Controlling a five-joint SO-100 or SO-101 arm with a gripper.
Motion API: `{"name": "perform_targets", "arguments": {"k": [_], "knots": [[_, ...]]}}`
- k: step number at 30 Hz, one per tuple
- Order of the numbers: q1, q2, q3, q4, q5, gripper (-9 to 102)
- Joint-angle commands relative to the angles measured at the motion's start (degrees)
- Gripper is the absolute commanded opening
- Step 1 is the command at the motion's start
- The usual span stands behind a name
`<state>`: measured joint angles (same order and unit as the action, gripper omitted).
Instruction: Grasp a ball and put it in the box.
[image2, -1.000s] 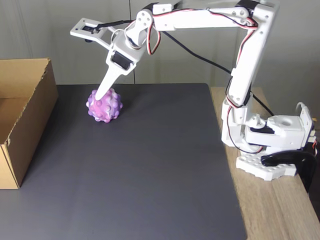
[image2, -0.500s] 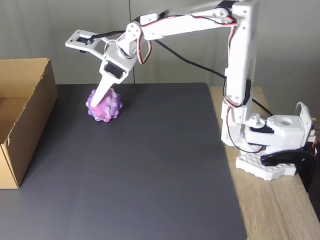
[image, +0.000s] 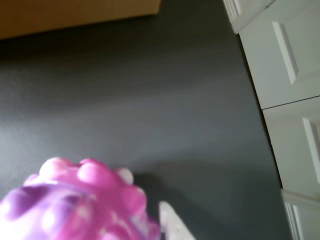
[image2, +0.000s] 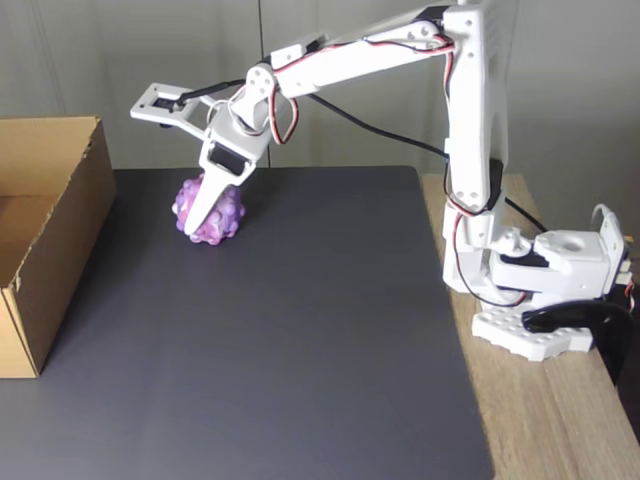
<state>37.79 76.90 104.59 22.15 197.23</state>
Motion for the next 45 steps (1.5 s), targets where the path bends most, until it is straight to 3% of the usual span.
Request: {"name": "perform_targets", "arguments": {"k": [1, 12, 19, 37, 45], "knots": [[-0.09, 0.18, -2.9, -0.88, 0.35, 42], [-1.14, -2.46, -2.9, -2.02, 1.67, 38], [-2.81, -1.49, -2.9, -0.88, 4.04, 16], [-3.78, 5.71, -2.9, 5.27, 2.99, 15], [-5.45, 13.62, -7.82, 12.22, 2.55, 15]]}}
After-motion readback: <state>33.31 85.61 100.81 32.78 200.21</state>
